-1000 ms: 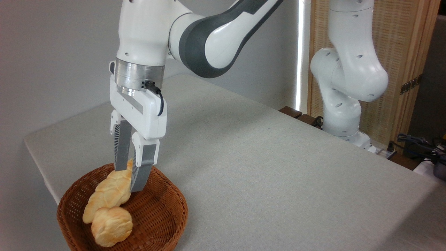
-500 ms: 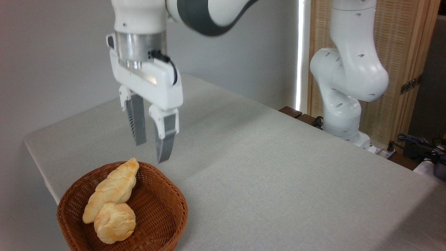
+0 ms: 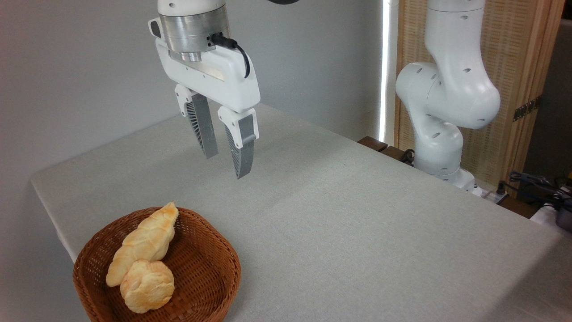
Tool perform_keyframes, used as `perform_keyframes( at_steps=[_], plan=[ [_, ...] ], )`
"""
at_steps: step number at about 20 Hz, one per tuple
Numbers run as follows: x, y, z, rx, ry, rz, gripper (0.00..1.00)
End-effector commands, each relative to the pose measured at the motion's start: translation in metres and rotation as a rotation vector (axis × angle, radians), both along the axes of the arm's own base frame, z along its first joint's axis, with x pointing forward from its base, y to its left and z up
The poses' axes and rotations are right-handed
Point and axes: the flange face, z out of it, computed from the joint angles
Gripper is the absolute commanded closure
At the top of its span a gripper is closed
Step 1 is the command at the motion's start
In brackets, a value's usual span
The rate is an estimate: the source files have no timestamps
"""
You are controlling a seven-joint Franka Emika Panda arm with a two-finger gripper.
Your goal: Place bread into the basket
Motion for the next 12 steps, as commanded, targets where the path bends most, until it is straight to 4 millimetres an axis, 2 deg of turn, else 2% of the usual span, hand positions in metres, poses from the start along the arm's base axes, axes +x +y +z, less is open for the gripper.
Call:
perform_keyframes(
  at_steps=[1, 12],
  plan=[
    [-0.002, 0.002, 0.011, -0.005, 0.011, 0.003, 0.00],
    [0.000, 0.004, 0.021, 0.051, -0.007, -0.008, 0.00]
  ],
)
